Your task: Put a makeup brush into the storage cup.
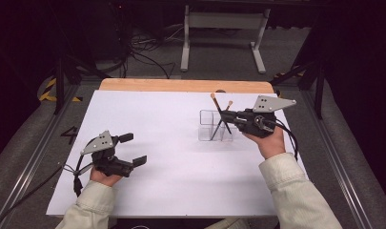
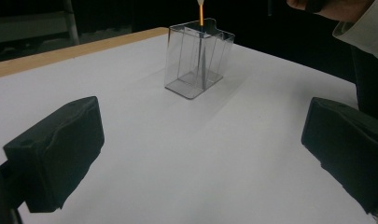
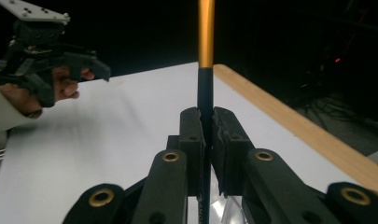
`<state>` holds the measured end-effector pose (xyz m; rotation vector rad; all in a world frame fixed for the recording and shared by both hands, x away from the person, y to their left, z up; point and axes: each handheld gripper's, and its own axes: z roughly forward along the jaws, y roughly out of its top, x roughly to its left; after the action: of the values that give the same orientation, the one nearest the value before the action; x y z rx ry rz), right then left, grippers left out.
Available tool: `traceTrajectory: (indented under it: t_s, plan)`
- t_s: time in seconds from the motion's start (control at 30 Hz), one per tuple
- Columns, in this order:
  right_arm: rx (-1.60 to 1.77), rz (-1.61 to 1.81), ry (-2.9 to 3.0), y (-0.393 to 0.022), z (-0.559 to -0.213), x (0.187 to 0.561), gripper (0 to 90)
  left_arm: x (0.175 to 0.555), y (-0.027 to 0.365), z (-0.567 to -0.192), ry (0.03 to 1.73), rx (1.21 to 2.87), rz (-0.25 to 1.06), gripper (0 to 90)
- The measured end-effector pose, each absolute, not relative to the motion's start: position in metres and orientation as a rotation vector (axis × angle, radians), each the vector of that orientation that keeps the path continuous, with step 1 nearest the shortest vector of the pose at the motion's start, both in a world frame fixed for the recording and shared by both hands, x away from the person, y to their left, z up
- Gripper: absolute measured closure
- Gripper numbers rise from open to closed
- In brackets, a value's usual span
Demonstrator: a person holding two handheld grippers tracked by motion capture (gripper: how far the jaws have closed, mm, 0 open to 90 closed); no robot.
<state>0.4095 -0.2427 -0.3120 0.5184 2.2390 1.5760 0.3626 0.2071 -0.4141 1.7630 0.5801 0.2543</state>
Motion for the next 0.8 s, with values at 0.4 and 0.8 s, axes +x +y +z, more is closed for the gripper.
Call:
traceTrajectory:
  t_s: [0.4,0.8]
  plan:
    - [0.606,1.648,2.15,-0.246,-0.316,0.419,83.4,0.363,0.207,-0.414,0.582,1.758,0.248,0.0]
    - [0.664,1.639,2.105,-0.243,-0.318,0.43,83.3,0.363,0.207,-0.415,0.584,1.758,0.244,0.0]
